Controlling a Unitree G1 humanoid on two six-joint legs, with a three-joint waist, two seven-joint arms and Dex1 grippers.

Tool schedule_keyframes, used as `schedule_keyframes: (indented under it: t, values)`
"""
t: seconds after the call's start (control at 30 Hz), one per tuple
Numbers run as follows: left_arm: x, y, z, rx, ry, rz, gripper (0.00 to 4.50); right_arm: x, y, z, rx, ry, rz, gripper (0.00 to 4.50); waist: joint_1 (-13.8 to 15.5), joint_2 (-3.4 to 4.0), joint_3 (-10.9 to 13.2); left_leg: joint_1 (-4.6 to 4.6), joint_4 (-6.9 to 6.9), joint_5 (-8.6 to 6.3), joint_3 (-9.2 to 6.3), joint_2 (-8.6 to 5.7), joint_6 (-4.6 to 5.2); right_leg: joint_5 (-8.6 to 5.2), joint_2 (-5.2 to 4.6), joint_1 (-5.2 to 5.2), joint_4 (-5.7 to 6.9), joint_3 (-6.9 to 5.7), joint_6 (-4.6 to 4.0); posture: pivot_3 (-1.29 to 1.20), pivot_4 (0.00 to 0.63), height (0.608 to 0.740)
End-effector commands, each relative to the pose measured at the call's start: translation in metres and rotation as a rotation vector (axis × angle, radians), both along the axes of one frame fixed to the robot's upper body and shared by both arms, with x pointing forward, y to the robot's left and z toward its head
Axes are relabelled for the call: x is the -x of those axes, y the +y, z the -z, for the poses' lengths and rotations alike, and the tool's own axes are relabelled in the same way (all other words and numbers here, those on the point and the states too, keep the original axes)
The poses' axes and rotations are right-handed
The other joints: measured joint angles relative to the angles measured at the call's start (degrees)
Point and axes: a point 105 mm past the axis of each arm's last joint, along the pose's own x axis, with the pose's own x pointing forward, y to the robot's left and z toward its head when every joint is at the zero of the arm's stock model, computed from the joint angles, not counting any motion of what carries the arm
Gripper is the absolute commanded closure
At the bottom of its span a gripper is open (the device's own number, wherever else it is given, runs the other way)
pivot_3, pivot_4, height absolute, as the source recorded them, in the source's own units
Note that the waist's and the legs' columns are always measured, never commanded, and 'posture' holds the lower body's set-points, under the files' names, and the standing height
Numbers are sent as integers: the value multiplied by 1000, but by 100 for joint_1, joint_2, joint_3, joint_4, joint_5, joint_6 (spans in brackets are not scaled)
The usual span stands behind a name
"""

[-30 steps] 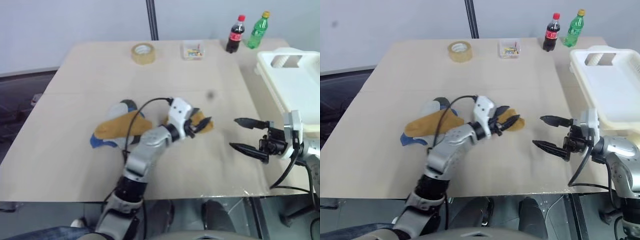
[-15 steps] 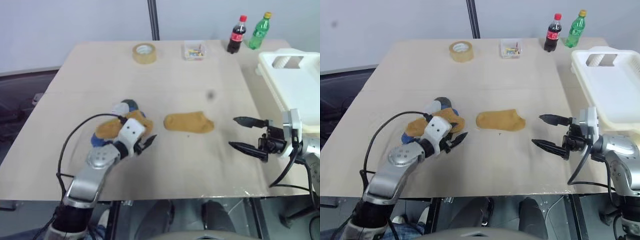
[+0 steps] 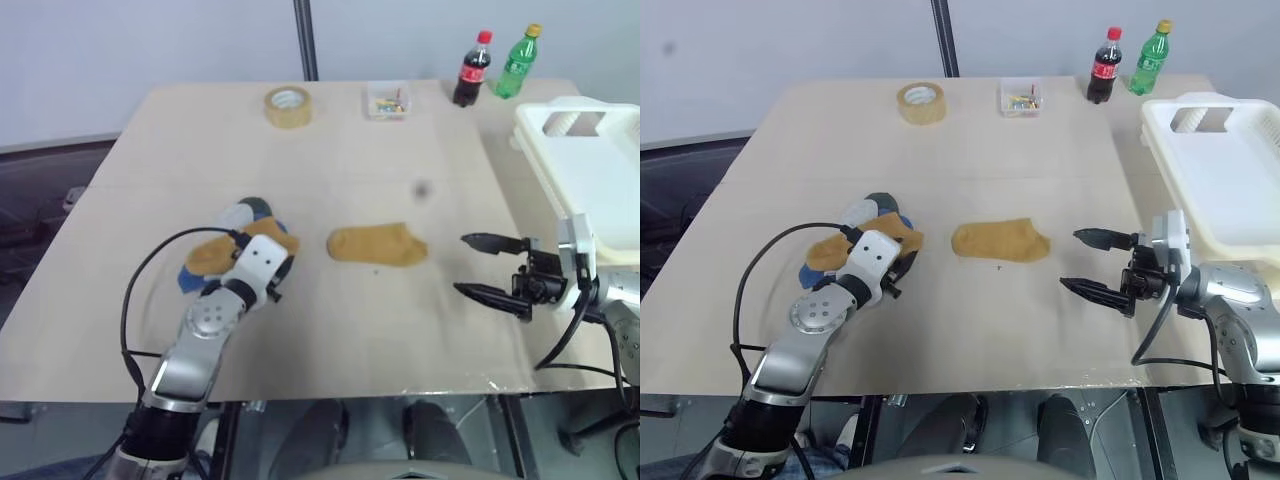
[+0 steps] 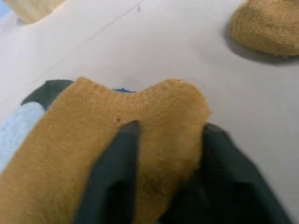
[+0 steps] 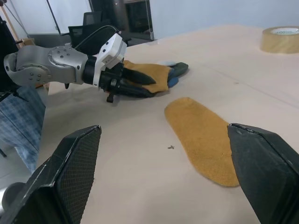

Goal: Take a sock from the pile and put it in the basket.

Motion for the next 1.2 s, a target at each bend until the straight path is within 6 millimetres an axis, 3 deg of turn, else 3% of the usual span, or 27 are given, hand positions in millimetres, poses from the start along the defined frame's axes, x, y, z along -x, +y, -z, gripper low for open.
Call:
schedule_keyframes:
  t: [0.03, 0.2, 0.33, 0.57, 0.67, 0.77, 0.97, 1.13, 1.2]
  values:
    - [-2, 3, -7, 1, -28, 1, 4398, 3, 0, -7, 6, -39, -1, 0, 2, 0, 0, 0, 0, 0, 0, 0, 0, 0, 0, 0, 0, 0, 0, 0, 150, 740]
    - [3, -22, -23, 102, -45, 107, 4398, 4, 1, -5, -1, -39, 7, 0, 2, 0, 0, 0, 0, 0, 0, 0, 0, 0, -1, 1, 0, 0, 0, 0, 150, 740]
    - [14, -58, -34, 214, -21, 235, 4398, 4, 2, -4, -3, -37, 12, 0, 5, 0, 0, -2, 1, 0, 0, 0, 0, 0, -1, 1, -1, -2, 0, 0, 150, 740]
    - [16, -106, -36, 251, 14, 401, 4398, 1, 9, -3, -13, -40, -2, 0, -2, -1, 0, -1, 2, 0, 0, -1, 0, 0, 0, 8, 0, -2, 0, 0, 150, 740]
    - [18, -109, -27, 223, 45, 417, 4398, 0, 10, -4, -11, -43, -5, 0, -11, -1, 0, 0, 2, 0, 1, -1, 0, 0, 0, 9, -1, -2, 0, 0, 150, 740]
    - [19, -86, -9, 163, 77, 349, 4398, 1, 7, -5, -8, -46, 8, 0, -33, 0, 0, 0, 0, 0, 1, 0, 0, 0, 2, 7, -1, 1, 0, 0, 150, 740]
    - [12, -21, 19, 41, 92, 138, 4398, 4, 7, 1, -11, -34, 16, 0, -6, 4, -3, 10, 0, 0, -1, 1, 0, 0, 2, 10, -3, -1, 0, 0, 150, 740]
    - [-6, 64, 7, -16, -13, -201, 4398, 2, 10, 2, -15, -32, 6, 0, -29, 18, -11, 32, -7, -1, 0, 4, 1, 0, 5, 23, -2, 0, 0, 0, 150, 740]
    - [-8, 87, 3, -20, -46, -299, 4398, 1, 11, 2, -15, -34, 2, 0, -45, 19, -12, 34, -11, -1, 1, 6, 0, 0, 8, 22, -2, 2, 0, 0, 150, 740]
